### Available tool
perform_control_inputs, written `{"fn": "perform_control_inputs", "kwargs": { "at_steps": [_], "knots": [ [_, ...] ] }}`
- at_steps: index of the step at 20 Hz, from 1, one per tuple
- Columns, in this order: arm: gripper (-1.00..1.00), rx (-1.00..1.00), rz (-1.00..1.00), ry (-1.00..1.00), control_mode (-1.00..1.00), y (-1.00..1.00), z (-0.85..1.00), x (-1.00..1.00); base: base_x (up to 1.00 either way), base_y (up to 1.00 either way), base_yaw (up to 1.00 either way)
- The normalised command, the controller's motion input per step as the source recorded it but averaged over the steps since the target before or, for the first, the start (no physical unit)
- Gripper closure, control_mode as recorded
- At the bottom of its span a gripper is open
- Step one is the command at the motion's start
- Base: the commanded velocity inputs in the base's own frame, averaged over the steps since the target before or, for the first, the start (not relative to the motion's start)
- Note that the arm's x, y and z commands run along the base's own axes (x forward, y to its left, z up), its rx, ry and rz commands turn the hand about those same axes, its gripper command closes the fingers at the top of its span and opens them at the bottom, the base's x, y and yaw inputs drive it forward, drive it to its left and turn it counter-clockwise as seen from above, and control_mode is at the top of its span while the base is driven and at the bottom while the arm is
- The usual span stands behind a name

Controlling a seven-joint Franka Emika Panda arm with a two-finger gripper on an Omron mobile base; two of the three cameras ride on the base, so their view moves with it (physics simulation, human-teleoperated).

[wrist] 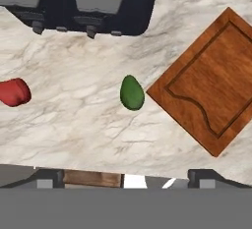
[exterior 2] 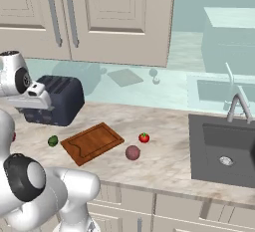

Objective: Place the avocado, onion, tomato, and bell pepper on the cutting board.

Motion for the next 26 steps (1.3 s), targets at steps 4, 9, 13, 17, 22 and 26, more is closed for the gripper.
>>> {"fn": "perform_control_inputs", "kwargs": {
  "at_steps": [4, 9, 13, 17, 22, 26],
  "knots": [
    [-1.0, 0.0, 0.04, 0.02, -1.0, 0.56, -0.25, 0.0, 0.0, 0.0, 0.0],
    [-1.0, 0.0, 0.17, 0.01, -1.0, 0.5, -0.23, 0.0, 0.0, 0.0, 0.0],
    [-1.0, 0.0, 0.19, 0.02, -1.0, 0.43, -0.18, 0.0, 0.0, 0.0, 0.0],
    [-1.0, 0.0, 0.17, 0.0, -1.0, 0.34, -0.17, -0.02, 0.0, 0.0, 0.0],
    [-1.0, 0.0, 0.11, 0.0, -1.0, 0.35, -0.15, -0.01, 0.0, 0.0, 0.0],
    [-1.0, -0.03, 0.06, 0.0, -1.0, 0.42, -0.17, 0.0, 0.0, 0.0, 0.0]
  ]
}}
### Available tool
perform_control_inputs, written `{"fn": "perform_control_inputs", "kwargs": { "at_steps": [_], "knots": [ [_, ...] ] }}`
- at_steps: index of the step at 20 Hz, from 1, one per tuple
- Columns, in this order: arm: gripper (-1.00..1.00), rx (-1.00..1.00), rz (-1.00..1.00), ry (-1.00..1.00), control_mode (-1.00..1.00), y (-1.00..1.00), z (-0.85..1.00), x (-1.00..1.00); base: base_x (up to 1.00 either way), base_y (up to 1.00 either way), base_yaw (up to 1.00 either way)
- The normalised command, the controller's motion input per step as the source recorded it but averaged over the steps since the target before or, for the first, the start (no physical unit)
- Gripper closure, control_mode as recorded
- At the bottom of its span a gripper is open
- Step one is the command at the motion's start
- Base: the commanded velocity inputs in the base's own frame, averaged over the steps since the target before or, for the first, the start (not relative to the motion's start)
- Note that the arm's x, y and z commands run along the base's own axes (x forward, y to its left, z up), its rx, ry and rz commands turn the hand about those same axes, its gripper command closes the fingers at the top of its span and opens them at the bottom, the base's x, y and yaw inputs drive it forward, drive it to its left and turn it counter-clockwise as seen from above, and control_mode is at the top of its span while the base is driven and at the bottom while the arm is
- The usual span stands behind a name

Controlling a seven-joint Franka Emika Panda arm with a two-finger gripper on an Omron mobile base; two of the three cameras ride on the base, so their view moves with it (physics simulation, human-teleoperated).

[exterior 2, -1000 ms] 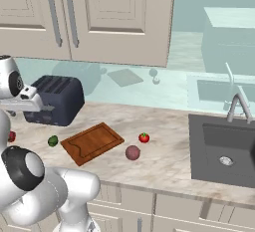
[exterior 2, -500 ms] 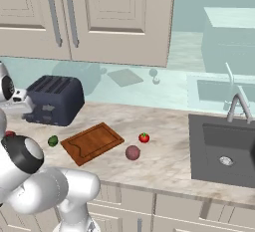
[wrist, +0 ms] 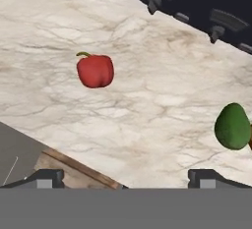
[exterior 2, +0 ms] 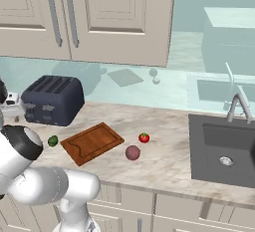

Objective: Place the avocado, onion, tomato, and bell pepper on the cutting board.

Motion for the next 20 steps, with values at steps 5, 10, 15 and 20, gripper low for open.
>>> {"fn": "perform_control_inputs", "kwargs": {
  "at_steps": [5, 10, 15, 20],
  "knots": [
    [-1.0, -0.06, 0.01, 0.0, -1.0, 0.38, -0.2, 0.02, 0.0, 0.0, 0.0],
    [-1.0, -0.04, 0.0, 0.0, -1.0, 0.36, -0.26, 0.15, 0.0, 0.0, 0.0],
    [-1.0, -0.01, 0.0, 0.0, -1.0, 0.2, -0.21, 0.2, 0.0, 0.0, 0.0],
    [-1.0, 0.0, 0.0, 0.0, -1.0, 0.1, -0.16, 0.25, 0.0, 0.0, 0.0]
  ]
}}
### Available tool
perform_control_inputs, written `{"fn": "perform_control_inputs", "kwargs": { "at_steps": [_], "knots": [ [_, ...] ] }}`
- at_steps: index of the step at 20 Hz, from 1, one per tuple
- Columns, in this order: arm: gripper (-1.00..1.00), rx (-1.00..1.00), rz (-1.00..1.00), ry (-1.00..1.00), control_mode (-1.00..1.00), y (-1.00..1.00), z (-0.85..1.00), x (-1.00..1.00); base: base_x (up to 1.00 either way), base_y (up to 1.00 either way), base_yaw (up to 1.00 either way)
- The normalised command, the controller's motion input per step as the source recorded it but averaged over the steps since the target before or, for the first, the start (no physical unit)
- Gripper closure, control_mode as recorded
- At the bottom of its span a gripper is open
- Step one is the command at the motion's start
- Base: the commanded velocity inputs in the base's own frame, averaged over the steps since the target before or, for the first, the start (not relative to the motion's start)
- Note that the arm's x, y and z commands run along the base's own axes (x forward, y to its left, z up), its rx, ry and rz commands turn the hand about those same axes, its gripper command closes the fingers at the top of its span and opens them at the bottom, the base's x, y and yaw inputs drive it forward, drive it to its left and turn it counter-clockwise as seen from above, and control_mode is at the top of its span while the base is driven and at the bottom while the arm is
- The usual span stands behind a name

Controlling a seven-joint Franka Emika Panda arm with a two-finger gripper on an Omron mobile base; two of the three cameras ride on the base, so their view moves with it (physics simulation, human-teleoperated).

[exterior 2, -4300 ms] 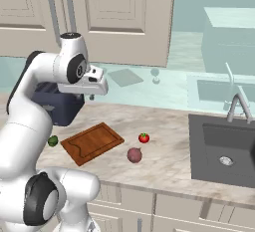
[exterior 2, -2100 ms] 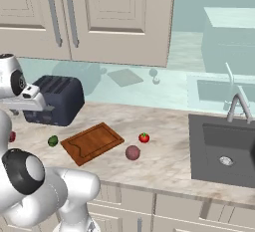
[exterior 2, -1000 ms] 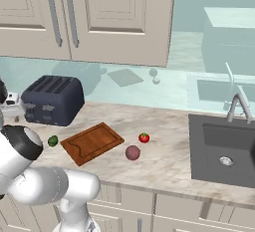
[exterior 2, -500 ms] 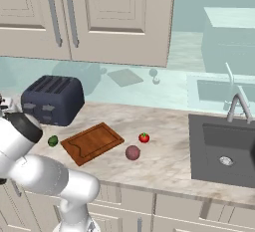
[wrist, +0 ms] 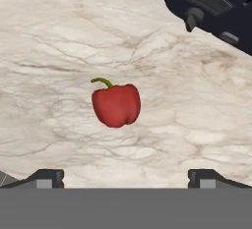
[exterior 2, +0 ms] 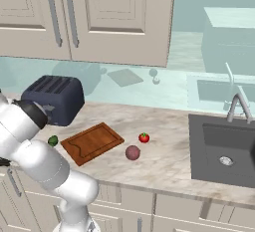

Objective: Place the avocado, onion, tomato, and bell pepper on the cutting board.

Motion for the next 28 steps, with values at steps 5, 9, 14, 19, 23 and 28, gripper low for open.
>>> {"fn": "perform_control_inputs", "kwargs": {
  "at_steps": [5, 9, 14, 19, 23, 28],
  "knots": [
    [-1.0, 0.0, -0.01, 0.0, -1.0, 0.01, -0.17, 0.18, 0.0, 0.0, 0.0],
    [-1.0, 0.0, -0.02, 0.0, -1.0, 0.08, -0.29, 0.03, 0.0, 0.0, 0.0],
    [-1.0, 0.0, -0.02, 0.0, -1.0, 0.13, -0.3, 0.0, 0.0, 0.0, 0.0],
    [-1.0, 0.0, -0.03, 0.0, -1.0, 0.12, -0.18, 0.05, 0.0, 0.0, 0.0],
    [-1.0, 0.0, -0.03, 0.0, -1.0, 0.11, -0.11, 0.14, 0.0, 0.0, 0.0],
    [-1.0, 0.0, -0.03, 0.0, -1.0, 0.09, -0.01, 0.11, 0.0, 0.0, 0.0]
  ]
}}
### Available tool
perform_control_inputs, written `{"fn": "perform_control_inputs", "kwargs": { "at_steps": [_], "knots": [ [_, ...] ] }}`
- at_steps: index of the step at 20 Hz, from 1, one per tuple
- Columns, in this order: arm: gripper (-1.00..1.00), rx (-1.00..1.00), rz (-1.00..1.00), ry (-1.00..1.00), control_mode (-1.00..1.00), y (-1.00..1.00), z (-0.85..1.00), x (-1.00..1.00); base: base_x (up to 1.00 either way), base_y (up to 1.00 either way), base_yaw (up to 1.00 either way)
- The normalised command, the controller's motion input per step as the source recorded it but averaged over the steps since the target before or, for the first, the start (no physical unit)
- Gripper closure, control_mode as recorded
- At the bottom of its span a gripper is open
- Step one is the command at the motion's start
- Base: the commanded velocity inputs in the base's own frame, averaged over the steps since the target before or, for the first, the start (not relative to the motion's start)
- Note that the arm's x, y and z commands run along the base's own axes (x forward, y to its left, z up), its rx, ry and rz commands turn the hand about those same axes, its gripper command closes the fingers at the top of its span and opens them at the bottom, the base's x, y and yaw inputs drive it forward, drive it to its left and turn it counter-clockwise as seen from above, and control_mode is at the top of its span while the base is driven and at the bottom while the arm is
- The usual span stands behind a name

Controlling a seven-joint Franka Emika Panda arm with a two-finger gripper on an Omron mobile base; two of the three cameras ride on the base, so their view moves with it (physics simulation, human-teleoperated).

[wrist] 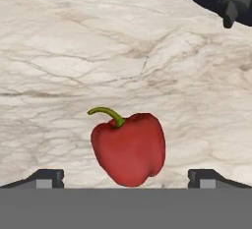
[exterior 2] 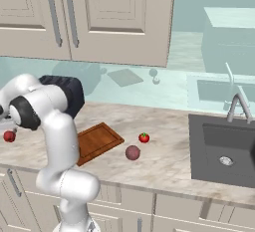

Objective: Place the avocado, onion, tomato, and bell pepper on the cutting board.

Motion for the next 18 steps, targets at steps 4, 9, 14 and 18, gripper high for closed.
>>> {"fn": "perform_control_inputs", "kwargs": {
  "at_steps": [4, 9, 14, 18],
  "knots": [
    [-1.0, 0.0, -0.08, 0.01, -1.0, 0.08, 0.0, 0.09, 0.0, 0.0, 0.0],
    [-1.0, 0.0, -0.08, 0.04, -1.0, 0.01, -0.03, 0.0, 0.0, 0.0, 0.0],
    [-1.0, 0.0, -0.06, 0.01, -1.0, -0.04, -0.15, 0.0, 0.0, 0.0, 0.0],
    [-1.0, 0.0, -0.01, 0.0, -1.0, -0.23, -0.2, 0.0, 0.0, 0.0, 0.0]
  ]
}}
